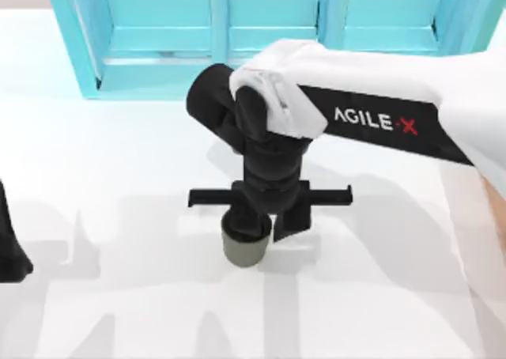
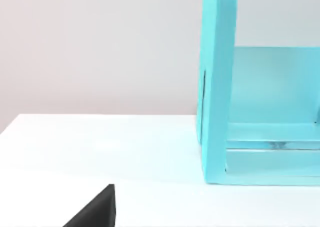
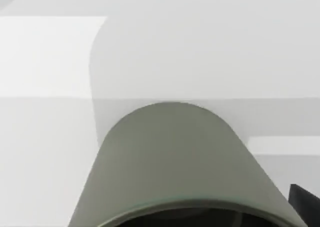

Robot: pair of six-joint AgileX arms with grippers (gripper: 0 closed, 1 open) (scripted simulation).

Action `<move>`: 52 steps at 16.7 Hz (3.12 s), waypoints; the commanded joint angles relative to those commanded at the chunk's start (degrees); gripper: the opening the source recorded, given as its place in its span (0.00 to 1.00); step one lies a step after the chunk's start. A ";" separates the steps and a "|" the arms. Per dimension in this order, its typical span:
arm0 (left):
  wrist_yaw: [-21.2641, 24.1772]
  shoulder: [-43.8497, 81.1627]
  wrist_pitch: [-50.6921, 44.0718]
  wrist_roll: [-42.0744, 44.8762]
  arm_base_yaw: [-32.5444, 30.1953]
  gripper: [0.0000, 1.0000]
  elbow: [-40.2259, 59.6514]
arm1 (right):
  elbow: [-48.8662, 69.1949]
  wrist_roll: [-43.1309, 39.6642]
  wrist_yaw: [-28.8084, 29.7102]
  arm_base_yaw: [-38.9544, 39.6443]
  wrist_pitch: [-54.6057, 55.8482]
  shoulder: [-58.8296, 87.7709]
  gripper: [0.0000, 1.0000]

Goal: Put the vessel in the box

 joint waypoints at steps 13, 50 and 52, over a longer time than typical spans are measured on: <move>0.00 0.00 0.00 0.00 0.00 1.00 0.00 | -0.18 -3.48 0.11 -3.67 -1.16 -1.45 0.00; 0.00 0.00 0.00 0.00 0.00 1.00 0.00 | -23.86 -66.02 2.79 -65.58 -1.71 -28.67 0.08; 0.00 0.00 0.00 0.00 0.00 1.00 0.00 | -23.86 -66.02 2.79 -65.58 -1.71 -28.67 0.23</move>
